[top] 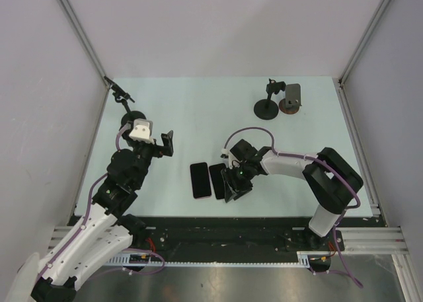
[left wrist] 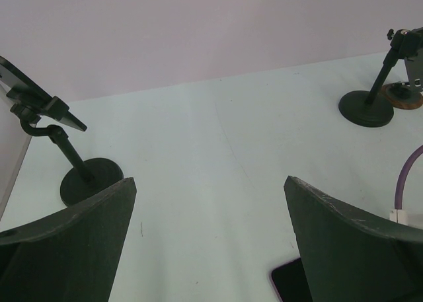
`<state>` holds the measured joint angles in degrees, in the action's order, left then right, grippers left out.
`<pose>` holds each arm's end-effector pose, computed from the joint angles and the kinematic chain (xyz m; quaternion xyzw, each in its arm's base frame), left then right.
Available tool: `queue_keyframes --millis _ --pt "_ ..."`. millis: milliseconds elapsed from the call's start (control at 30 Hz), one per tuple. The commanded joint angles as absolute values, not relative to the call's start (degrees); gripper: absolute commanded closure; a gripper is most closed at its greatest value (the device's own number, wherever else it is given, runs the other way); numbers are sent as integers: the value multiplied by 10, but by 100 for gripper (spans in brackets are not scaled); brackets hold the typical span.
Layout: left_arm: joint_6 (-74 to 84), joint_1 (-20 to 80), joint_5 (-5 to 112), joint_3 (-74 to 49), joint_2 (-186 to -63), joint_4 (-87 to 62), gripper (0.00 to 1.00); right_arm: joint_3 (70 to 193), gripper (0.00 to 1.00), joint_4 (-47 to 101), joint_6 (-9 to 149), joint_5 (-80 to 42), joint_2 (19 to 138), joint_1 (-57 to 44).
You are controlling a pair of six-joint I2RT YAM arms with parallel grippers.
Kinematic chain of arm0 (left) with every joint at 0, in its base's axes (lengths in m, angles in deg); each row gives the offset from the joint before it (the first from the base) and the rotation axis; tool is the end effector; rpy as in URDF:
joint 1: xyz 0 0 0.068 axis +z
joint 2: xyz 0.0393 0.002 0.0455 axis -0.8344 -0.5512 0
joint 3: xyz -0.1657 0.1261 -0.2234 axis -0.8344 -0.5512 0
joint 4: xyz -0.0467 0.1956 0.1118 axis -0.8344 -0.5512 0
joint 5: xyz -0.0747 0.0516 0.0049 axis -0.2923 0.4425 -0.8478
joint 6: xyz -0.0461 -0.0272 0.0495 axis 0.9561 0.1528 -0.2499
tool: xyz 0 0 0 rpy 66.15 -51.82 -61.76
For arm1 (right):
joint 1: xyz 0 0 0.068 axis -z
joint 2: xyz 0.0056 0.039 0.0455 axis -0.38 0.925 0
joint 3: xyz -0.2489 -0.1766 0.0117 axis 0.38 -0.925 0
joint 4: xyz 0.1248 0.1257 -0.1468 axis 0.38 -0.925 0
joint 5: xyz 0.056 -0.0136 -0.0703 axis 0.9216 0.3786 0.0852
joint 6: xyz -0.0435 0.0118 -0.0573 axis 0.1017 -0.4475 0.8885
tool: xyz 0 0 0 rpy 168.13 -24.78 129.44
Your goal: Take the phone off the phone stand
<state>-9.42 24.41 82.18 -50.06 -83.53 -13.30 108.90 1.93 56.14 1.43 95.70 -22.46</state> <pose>0.1111 -0.0449 0.3458 0.0857 0.6956 -0.0599 0.7108 0.1905 0.2299 0.1829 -0.2422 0.9246 0.2939 0.0118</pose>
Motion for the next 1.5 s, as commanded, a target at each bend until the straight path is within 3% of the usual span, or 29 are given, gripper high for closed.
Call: queue_keyframes --millis 0,833,1067,1167,1467 --pt "-109 241 811 -501 -831 -116 0 1102 51 45 567 -19 977 -229" --pt "-109 241 812 -502 -824 -116 0 1124 50 51 565 -39 988 -228" --pt "-89 241 811 -496 -836 -116 0 1131 48 31 572 -22 944 -216" --pt "-72 242 809 -487 -848 -117 0 1139 44 20 576 -17 910 -198" --pt "-21 290 832 -404 -953 -140 0 1161 15 1 615 -55 800 -94"
